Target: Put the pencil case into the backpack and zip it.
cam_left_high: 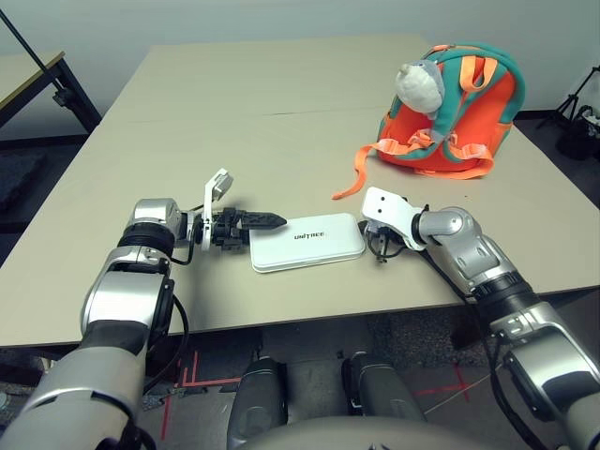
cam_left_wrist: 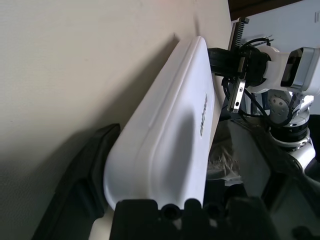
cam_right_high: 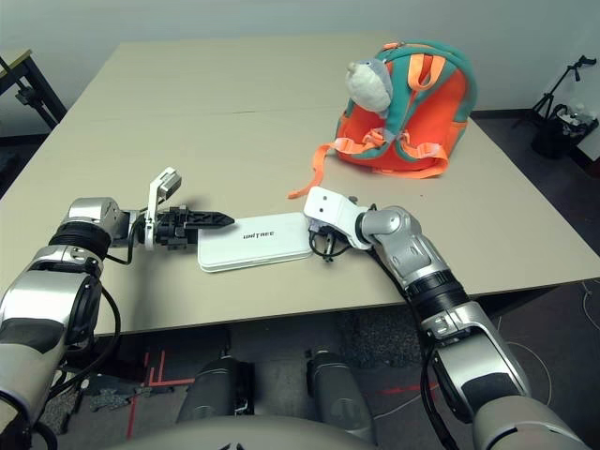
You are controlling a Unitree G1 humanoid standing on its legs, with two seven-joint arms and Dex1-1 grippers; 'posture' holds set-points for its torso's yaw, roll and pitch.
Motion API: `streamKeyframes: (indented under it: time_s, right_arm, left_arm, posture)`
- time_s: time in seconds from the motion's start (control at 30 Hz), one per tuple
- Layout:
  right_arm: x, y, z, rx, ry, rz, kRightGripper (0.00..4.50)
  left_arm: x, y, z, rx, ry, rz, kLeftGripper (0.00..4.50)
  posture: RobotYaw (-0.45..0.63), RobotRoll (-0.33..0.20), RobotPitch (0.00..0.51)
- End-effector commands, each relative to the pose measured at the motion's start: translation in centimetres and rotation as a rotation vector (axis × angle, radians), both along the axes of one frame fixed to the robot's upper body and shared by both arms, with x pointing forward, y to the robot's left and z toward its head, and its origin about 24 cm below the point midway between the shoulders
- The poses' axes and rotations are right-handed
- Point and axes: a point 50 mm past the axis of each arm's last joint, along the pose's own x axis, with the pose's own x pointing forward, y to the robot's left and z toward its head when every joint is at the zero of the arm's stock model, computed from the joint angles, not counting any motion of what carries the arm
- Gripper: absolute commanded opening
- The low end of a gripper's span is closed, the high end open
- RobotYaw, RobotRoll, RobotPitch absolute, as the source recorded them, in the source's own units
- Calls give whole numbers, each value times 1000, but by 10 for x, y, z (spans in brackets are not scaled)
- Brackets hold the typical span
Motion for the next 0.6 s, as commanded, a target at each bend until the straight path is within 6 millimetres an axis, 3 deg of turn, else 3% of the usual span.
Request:
streamKeyframes:
  time_s: [0.03, 0.13, 0.2, 0.4, 0.6]
  right_arm:
    - [-3, 7, -5, -12, 30, 45, 0]
    - [-2, 3, -6, -17, 28, 32, 0]
    - [-1, 2, -6, -18, 26, 25, 0]
    - [3, -7, -5, -23, 13, -17, 0]
    - [10, -28, 0, -9, -5, -117, 0]
  left_arm:
    - [-1, -1, -4, 14, -1, -2, 3163]
    - [-1, -1, -3, 15, -7, 0, 2002]
    - [0, 0, -2, 12, -12, 2, 1570]
    - [6, -1, 6, -9, -76, 21, 1490]
    - [22, 3, 34, -23, -262, 63, 1463]
  posture:
    - [-150, 0, 33]
    - [-150, 0, 33]
    - [-150, 0, 32]
    - [-148, 0, 31]
    - [-144, 0, 29]
